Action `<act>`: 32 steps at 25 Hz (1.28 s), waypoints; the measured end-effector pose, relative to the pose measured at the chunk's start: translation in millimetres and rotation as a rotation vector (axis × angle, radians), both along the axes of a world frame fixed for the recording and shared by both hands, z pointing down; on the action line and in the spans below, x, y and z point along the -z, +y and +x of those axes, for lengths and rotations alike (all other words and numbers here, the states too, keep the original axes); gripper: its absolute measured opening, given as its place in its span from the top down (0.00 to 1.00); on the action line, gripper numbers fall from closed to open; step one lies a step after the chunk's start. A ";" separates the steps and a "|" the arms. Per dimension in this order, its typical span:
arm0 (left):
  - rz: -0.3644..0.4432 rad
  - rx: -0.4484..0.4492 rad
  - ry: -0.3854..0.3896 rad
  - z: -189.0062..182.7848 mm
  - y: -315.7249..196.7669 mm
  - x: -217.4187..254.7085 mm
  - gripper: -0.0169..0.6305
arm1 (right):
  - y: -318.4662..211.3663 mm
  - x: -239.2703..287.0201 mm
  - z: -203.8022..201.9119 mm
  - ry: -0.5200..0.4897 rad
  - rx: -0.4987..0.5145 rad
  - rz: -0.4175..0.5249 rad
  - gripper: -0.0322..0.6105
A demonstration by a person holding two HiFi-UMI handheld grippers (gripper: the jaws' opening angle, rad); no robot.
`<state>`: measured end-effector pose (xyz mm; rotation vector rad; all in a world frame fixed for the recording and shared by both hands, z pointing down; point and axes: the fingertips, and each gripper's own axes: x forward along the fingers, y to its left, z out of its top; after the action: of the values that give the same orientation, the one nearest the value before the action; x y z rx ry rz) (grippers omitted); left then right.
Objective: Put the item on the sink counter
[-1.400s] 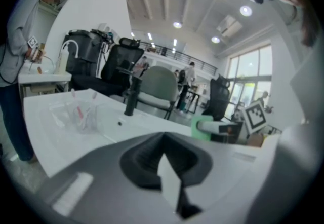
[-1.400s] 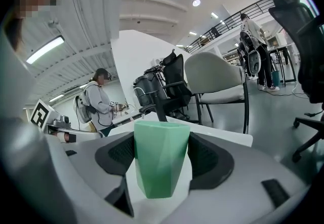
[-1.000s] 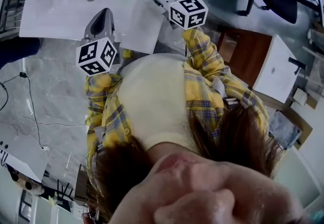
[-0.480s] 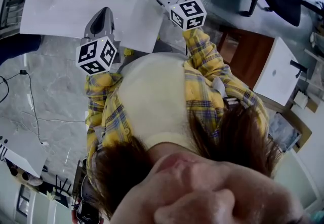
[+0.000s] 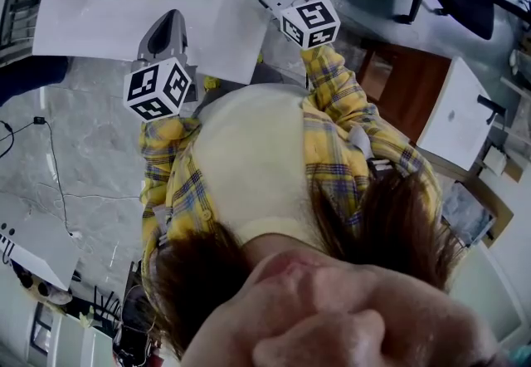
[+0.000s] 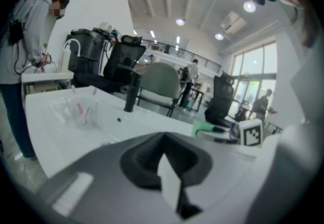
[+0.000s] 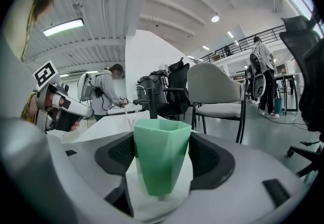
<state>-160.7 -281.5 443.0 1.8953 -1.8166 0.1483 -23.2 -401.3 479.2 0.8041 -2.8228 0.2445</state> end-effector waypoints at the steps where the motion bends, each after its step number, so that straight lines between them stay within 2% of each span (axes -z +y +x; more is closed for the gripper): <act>1: -0.001 -0.003 0.000 0.4 0.2 -0.1 0.96 | 0.5 -0.4 0.8 0.000 -0.001 0.001 0.47; 11: 0.004 -0.026 0.005 0.2 -0.2 0.4 0.96 | 5.9 -2.9 1.9 0.034 0.007 0.027 0.47; 17: 0.012 -0.036 0.013 0.2 2.5 1.9 0.96 | 12.1 -11.2 0.6 0.100 0.012 0.030 0.47; 32: 0.033 -0.060 0.027 -5.2 11.3 6.8 0.96 | 15.5 12.3 4.8 0.117 -0.057 0.075 0.47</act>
<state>-165.9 -270.2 436.3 1.9665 -1.7554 0.1136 -18.4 -385.8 466.9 0.8857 -2.7162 0.0968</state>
